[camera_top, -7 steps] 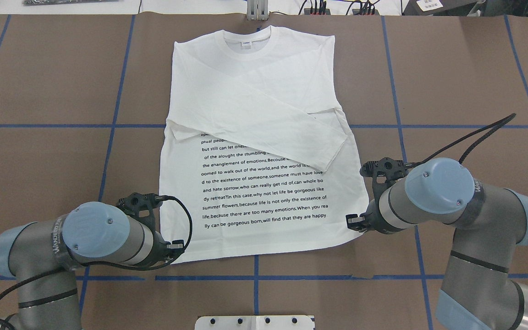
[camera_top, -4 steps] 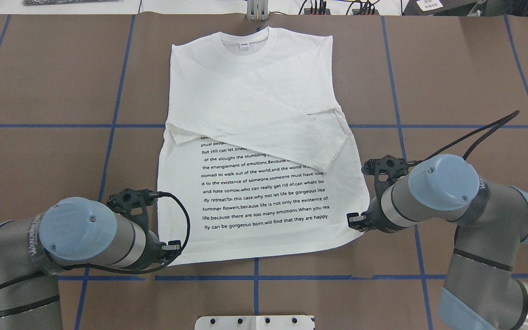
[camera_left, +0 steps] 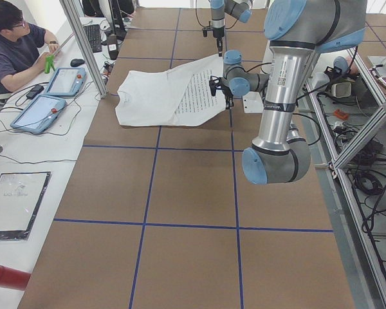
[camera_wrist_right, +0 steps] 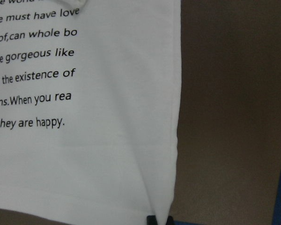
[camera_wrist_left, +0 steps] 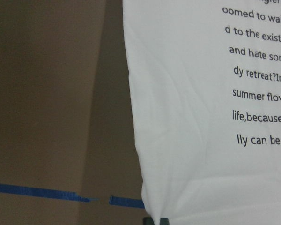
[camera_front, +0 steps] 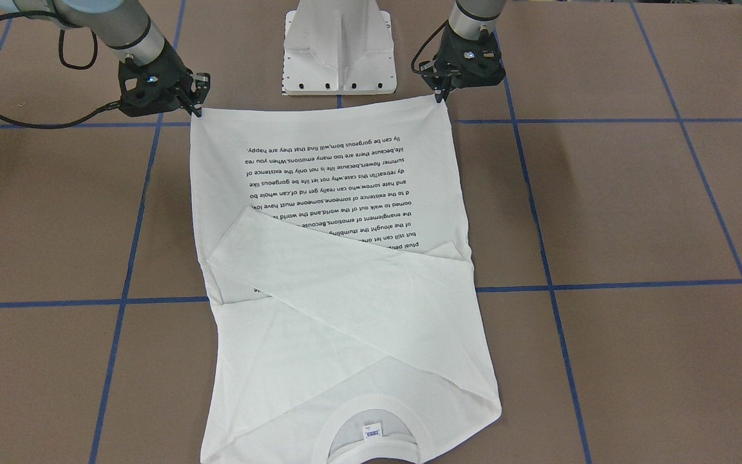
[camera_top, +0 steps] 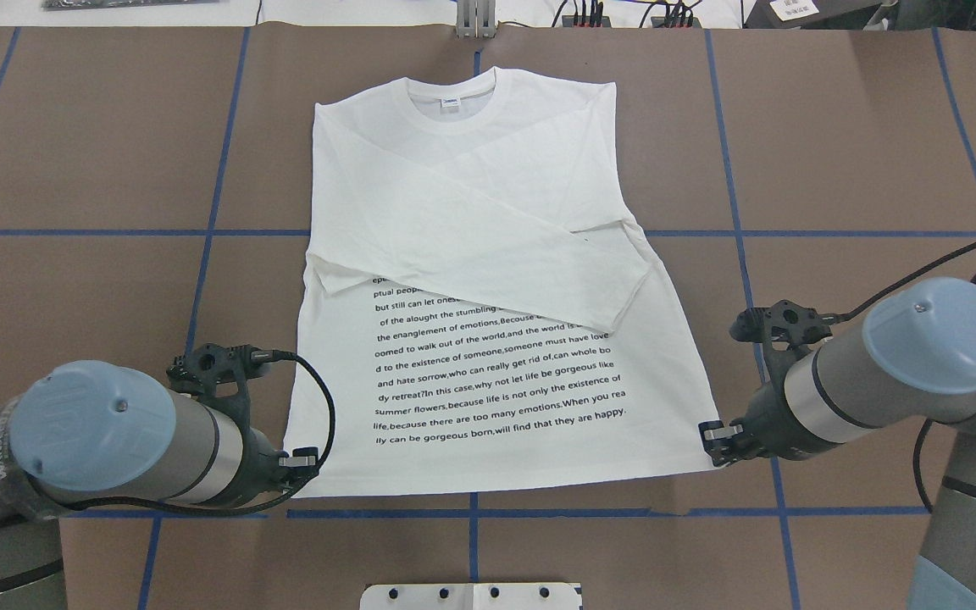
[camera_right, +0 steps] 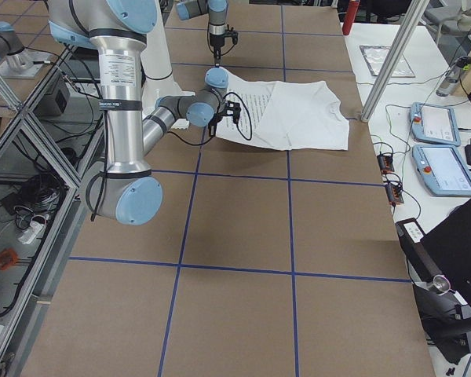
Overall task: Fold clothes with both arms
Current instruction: 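Grasp both hem corners with both grippers and lift them, then carry the hem with both grippers up over the shirt toward the collar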
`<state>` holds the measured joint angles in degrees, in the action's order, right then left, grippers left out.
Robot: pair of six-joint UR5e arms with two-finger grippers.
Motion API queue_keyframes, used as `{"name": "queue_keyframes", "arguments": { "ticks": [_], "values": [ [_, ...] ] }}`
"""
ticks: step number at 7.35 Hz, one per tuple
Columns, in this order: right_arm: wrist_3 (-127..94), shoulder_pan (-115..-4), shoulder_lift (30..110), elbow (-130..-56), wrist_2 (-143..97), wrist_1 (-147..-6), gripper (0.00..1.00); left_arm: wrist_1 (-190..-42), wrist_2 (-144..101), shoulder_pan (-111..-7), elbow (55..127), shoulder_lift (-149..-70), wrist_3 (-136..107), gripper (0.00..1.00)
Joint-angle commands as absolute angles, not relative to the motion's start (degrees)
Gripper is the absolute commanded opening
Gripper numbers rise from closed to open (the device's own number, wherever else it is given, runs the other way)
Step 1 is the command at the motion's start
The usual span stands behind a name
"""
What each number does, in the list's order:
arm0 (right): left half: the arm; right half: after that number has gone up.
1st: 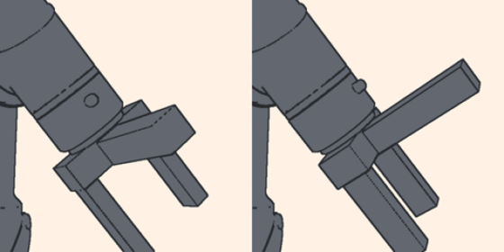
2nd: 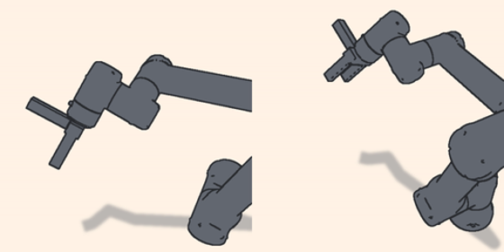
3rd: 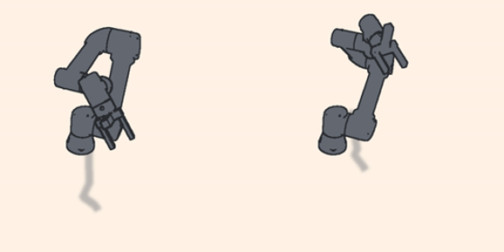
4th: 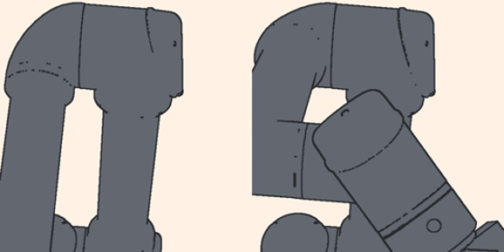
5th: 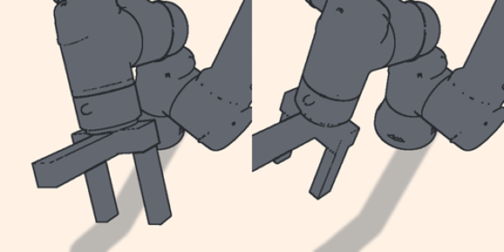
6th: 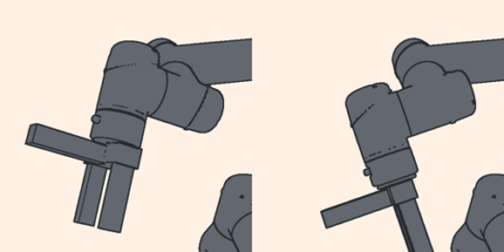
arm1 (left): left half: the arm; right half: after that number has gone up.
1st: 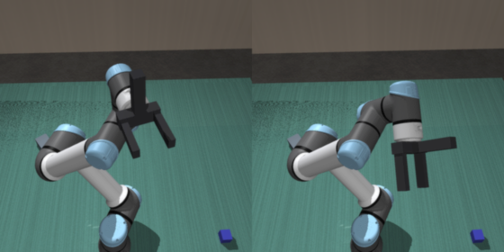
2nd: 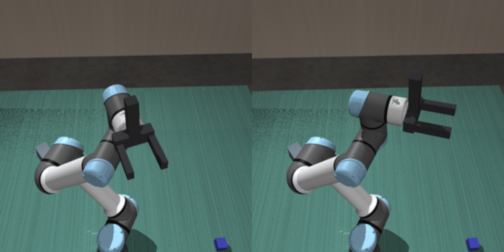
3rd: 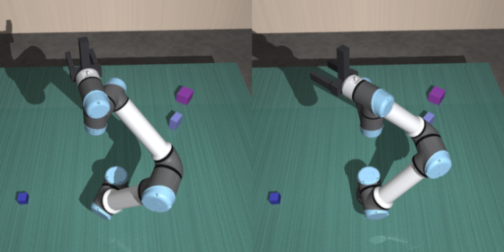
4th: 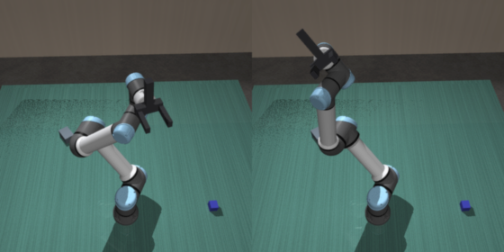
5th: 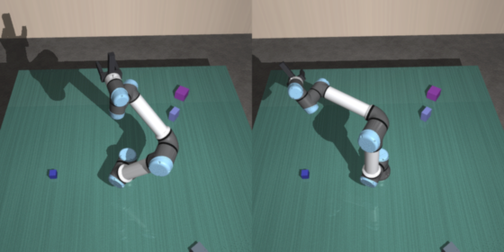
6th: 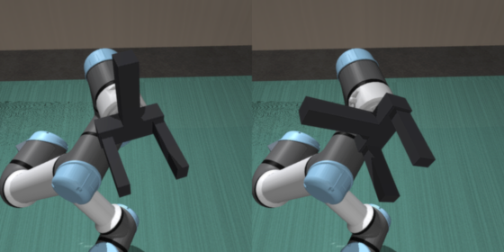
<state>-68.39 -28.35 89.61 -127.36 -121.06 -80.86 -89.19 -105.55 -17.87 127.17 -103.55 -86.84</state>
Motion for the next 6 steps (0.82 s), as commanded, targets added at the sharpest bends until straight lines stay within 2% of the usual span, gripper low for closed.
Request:
{"name": "queue_keyframes", "arguments": {
  "ticks": [1, 3, 6],
  "values": [
    [-68.2, -28.7, 91.4, -131.3, -127.7, -80.8, 0.00, -83.2, -108.3, -15.0, 133.5, -103.7, -86.8, 0.00],
    [-68.2, -29.9, 91.6, -132.3, -136.4, -80.5, 0.00, -76.2, -109.3, -11.0, 139.6, -103.8, -87.2, 0.00],
    [-68.3, -32.7, 93.6, -131.1, -139.2, -75.0, 0.00, -75.6, -110.9, -11.0, 141.4, -103.9, -87.5, 0.00]
  ]
}}
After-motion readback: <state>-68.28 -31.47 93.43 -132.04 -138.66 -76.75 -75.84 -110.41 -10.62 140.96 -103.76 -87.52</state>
